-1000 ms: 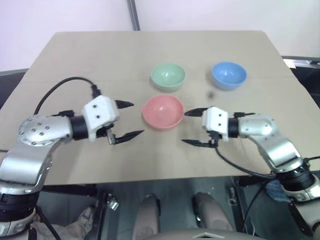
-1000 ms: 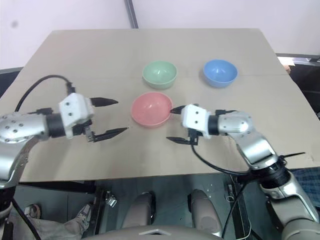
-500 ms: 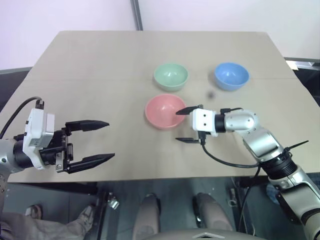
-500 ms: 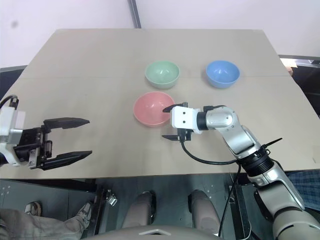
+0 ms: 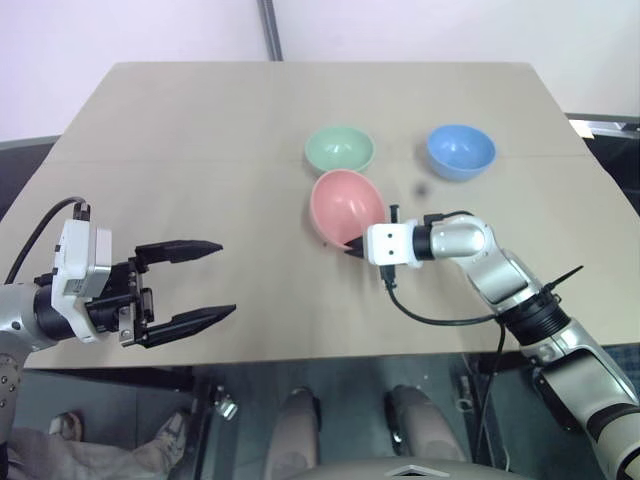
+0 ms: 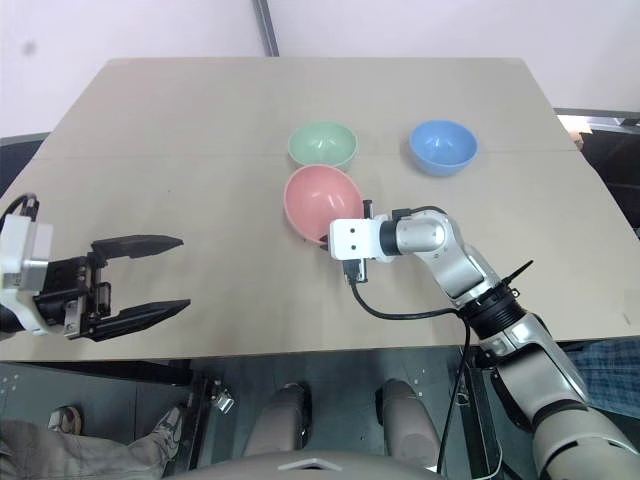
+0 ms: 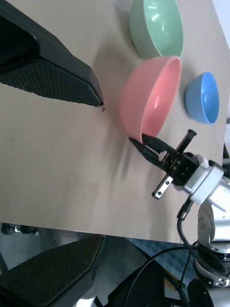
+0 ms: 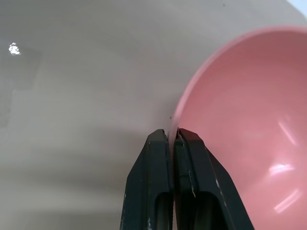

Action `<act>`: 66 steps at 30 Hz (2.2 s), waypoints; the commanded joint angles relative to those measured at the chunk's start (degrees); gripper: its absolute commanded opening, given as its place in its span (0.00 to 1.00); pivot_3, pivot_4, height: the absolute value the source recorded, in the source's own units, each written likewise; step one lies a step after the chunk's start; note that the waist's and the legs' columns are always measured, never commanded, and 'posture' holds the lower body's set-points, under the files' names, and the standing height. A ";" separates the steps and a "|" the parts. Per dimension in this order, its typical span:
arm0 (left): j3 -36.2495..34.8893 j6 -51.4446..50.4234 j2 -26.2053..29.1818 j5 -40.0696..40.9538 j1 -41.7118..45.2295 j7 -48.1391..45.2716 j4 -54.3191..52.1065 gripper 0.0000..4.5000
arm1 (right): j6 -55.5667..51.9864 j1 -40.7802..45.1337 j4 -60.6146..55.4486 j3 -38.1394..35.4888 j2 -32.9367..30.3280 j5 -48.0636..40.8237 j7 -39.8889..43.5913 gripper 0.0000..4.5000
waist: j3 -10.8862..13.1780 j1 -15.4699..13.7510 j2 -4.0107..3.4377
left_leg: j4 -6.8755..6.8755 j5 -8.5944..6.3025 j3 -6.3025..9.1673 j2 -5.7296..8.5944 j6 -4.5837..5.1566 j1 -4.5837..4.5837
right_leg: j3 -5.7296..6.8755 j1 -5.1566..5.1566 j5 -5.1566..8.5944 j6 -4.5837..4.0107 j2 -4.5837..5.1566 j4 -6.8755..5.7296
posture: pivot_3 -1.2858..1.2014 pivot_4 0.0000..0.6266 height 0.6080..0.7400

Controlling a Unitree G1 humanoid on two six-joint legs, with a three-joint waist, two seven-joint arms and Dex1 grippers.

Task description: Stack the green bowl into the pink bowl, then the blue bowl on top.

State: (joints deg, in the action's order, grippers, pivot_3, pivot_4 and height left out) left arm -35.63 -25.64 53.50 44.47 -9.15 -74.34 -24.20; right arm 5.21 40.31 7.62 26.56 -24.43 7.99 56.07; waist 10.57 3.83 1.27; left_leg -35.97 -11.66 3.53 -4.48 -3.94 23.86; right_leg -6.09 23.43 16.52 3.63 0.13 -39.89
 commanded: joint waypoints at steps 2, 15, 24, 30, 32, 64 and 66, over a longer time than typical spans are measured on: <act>-0.08 1.00 -0.27 0.52 0.59 0.88 -0.87 1.00 | 2.93 -1.27 -7.84 -0.41 -1.91 -2.97 4.49 0.01 | 0.00 -0.03 0.00 | 0.01 0.00 0.01 0.00 0.00 0.00 | 0.00 0.00 0.00 0.00 0.00 0.01 | 0.52 0.24 1.00; 2.57 2.01 -1.28 -0.47 1.73 2.44 -0.14 1.00 | -1.34 -0.60 -6.60 1.64 2.21 -0.74 4.81 0.19 | 0.00 -0.01 0.01 | 0.01 0.00 0.00 -0.02 0.00 0.00 | 0.00 0.00 -0.01 -0.01 -0.02 0.01 | 0.52 0.24 1.00; 2.83 1.39 -2.73 0.27 1.35 4.67 -0.81 1.00 | -19.98 0.19 -19.16 -9.34 4.18 -15.93 3.14 0.69 | 0.00 -0.19 0.00 | 0.01 0.00 0.01 -0.02 0.00 0.00 | 0.00 0.00 -0.01 -0.02 -0.02 0.00 | 0.52 0.24 1.00; 4.29 0.30 -3.83 -0.26 4.77 9.76 0.77 1.00 | -18.27 11.19 -6.33 -13.84 2.83 -14.89 0.49 0.69 | 0.01 0.04 -0.01 | 0.00 0.00 0.02 -0.03 0.00 -0.04 | 0.01 -0.01 -0.02 -0.02 -0.03 -0.02 | 0.52 0.24 1.00; 5.02 -0.53 -3.82 -0.92 5.77 12.06 0.95 1.00 | -10.06 15.40 5.63 -12.69 2.35 -10.36 -1.93 0.69 | -0.01 -0.01 0.02 | -0.01 0.00 0.02 -0.03 0.00 -0.05 | 0.01 -0.01 -0.05 -0.07 -0.03 -0.01 | 0.52 0.24 1.00; -9.05 -4.59 -5.98 5.26 -7.76 21.30 -12.64 1.00 | 17.24 37.79 69.95 -1.61 19.83 19.99 -30.22 0.99 | 0.07 1.82 -0.01 | 0.70 0.01 -0.03 -0.01 -0.03 -0.04 | -0.03 0.25 -0.06 -0.29 0.01 0.04 | 0.52 0.24 1.00; -9.85 -4.65 -6.14 5.63 -8.81 21.64 -13.31 1.00 | 16.76 37.64 70.12 -2.08 19.92 20.04 -29.57 0.83 | 0.07 1.78 -0.01 | 0.70 0.01 -0.03 -0.01 -0.03 -0.04 | -0.02 0.24 -0.06 -0.29 0.01 0.05 | 0.52 0.24 1.00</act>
State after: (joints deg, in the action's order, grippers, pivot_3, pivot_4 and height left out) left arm -42.88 -30.49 47.61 49.02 -17.39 -53.27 -35.38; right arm 22.43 77.67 78.22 24.90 -4.59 27.94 26.80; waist 10.63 5.61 1.27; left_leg -35.27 -11.65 3.51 -4.49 -3.97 23.81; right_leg -6.11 23.67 16.47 3.34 0.15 -39.84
